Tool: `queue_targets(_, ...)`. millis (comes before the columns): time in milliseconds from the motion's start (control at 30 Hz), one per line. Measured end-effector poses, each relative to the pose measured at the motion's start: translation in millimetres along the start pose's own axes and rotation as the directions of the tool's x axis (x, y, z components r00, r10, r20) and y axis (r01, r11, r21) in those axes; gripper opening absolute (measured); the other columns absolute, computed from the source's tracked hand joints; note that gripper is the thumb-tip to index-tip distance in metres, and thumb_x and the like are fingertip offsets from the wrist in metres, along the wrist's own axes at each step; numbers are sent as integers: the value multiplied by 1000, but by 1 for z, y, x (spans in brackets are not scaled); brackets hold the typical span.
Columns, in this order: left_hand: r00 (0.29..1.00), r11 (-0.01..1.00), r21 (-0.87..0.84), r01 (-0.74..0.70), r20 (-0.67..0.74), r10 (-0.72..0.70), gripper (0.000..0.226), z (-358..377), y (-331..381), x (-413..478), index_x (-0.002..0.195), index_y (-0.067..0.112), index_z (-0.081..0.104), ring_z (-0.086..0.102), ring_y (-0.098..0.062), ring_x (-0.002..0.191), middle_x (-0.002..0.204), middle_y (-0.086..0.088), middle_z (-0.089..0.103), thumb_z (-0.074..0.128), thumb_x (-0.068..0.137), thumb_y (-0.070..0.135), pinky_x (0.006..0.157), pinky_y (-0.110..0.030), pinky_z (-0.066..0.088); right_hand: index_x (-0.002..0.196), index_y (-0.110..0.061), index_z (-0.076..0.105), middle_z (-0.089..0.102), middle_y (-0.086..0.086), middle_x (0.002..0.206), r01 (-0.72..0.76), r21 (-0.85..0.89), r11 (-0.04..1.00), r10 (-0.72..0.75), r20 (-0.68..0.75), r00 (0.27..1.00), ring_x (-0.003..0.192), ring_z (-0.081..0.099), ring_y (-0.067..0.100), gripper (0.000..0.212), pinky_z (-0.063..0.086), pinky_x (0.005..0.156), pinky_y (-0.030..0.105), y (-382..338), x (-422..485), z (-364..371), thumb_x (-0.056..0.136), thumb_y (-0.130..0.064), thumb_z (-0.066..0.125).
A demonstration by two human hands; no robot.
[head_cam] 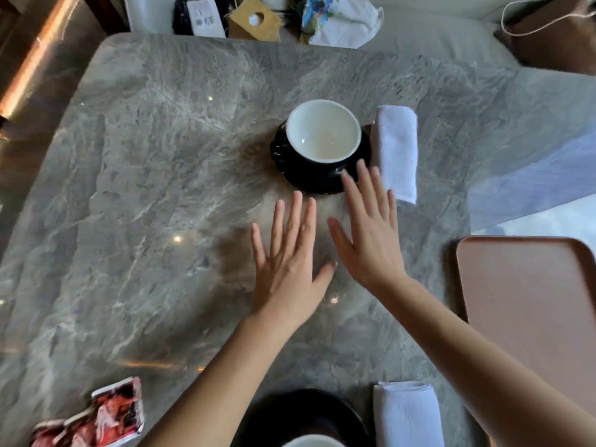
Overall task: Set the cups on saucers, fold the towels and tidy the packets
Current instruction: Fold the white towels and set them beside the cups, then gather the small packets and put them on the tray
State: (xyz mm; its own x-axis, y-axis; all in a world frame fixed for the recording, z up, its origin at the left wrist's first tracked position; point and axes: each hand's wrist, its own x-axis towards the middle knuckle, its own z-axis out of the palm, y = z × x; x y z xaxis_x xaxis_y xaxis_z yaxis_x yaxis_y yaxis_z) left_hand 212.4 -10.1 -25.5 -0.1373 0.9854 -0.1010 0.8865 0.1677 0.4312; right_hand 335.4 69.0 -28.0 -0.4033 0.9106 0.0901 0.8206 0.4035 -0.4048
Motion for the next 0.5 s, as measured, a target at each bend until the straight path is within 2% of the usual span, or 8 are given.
queue_targets(133,998,996,59,71,-8,-70,90,-20,-46,-37,142,31,-25,-26,-14,142,153,8,-27,39,85,56,113,-53,-12,151,-25,9,-1,1,161,129,-14,992,-125,160,979,147,-11,17,65,0,120,44,-36,-21,19,96,-37,41)
queue_targets(233,990,988,65,138,-17,-137,90,-34,-81,-71,144,29,-22,-25,-13,142,154,7,-24,41,86,56,112,-53,-14,152,-25,10,0,2,161,233,-7,972,-225,241,944,147,-12,18,64,-1,120,44,-71,-28,30,95,-44,34)
queue_targets(333,977,975,59,214,-25,-212,89,-49,-114,-105,145,29,-16,-24,-13,142,156,7,-20,43,85,56,112,-52,-14,152,-24,9,-2,2,161,364,-14,931,-340,328,881,148,-10,21,66,0,120,44,-106,-35,42,95,-50,28)
queue_targets(500,950,950,11,311,-18,-311,92,-67,-161,-158,144,31,-18,-27,-9,141,155,11,-20,47,84,57,112,-50,-16,152,-24,6,-5,1,160,546,26,837,-496,454,740,147,-12,21,68,-5,120,39,-152,-49,64,96,-51,35)
